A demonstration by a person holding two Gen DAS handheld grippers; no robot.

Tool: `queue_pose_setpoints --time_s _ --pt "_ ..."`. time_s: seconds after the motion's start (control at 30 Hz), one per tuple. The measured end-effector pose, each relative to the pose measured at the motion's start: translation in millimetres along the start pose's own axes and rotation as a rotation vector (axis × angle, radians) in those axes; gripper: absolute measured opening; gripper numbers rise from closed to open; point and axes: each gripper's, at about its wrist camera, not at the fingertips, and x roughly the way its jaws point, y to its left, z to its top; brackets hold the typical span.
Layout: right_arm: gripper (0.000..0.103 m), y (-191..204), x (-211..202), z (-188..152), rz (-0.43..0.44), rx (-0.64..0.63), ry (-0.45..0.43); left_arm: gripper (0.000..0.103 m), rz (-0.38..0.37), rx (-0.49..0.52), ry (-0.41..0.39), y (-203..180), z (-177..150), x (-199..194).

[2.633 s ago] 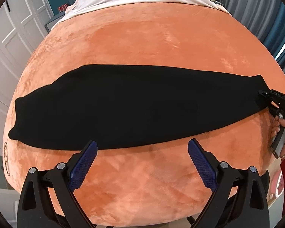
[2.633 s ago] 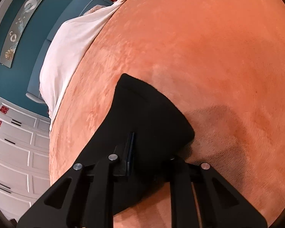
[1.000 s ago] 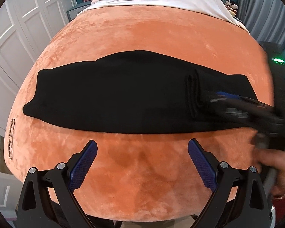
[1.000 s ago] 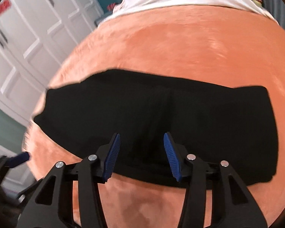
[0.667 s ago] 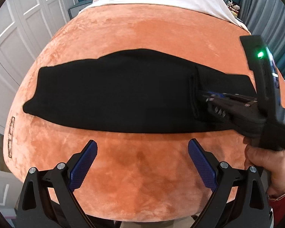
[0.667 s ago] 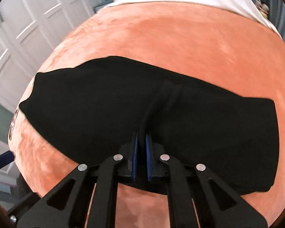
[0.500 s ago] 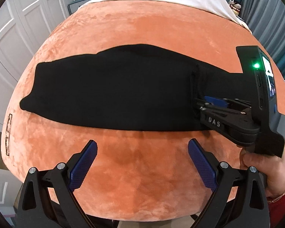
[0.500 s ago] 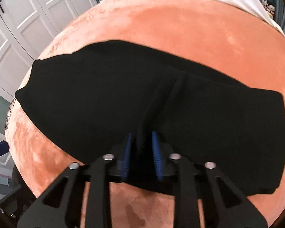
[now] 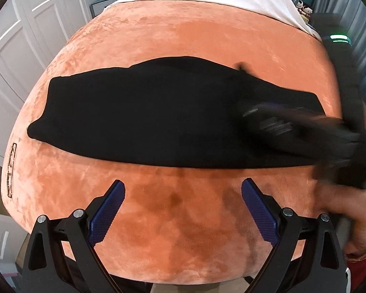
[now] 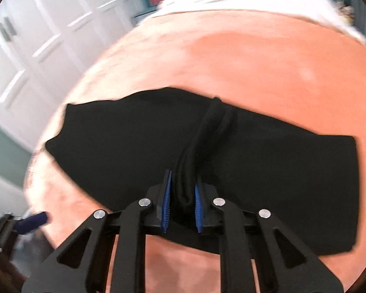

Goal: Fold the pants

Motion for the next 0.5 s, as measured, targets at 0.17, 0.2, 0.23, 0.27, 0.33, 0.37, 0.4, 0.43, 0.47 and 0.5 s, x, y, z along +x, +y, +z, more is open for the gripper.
queue_pose_setpoints --time_s 0.17,0.2,0.23,0.27,0.33,0.37,0.4,0.43,0.47,0.5 --pt "0.024 -8.4 11.1 -9.5 0.069 0.037 0.033 0.094 0.023 0.023 -0.011 -1.6 4.2 -1.6" --pt "0.024 -18.7 -6.4 -11.7 0.110 0.084 -0.006 0.094 0.018 0.026 -0.014 -0.7 5.2 -1.2" --pt "0.024 -33.5 -28.5 -14.4 0.137 0.135 -0.062 0.094 0.015 0.028 -0.015 -0.3 6.6 0.5" --pt "0.024 -47.3 -44.6 -17.8 0.145 0.174 -0.102 0.094 0.016 0.030 -0.013 -0.6 8.0 2.7" --pt "0.025 -92.3 -81.1 -27.4 0.079 0.272 -0.185 0.094 0.019 0.033 -0.004 -4.6 13.5 9.2" --pt "0.024 -112.6 -89.8 -31.0 0.025 0.293 -0.188 0.094 0.014 0.033 -0.003 -7.3 16.2 10.8" --pt "0.023 -124.4 -93.3 -36.2 -0.008 0.304 -0.178 0.094 0.006 0.030 -0.005 -11.1 19.7 11.6" --pt "0.023 -139.8 -93.4 -41.1 -0.052 0.321 -0.169 0.094 -0.001 0.029 -0.009 -15.2 22.3 11.3" --pt "0.023 -154.3 -88.4 -43.9 -0.099 0.327 -0.152 0.094 -0.004 0.031 -0.012 -18.5 23.9 10.7" --pt "0.016 -171.3 -72.9 -47.1 -0.182 0.318 -0.094 0.094 -0.001 0.033 -0.018 -23.3 25.9 9.4"
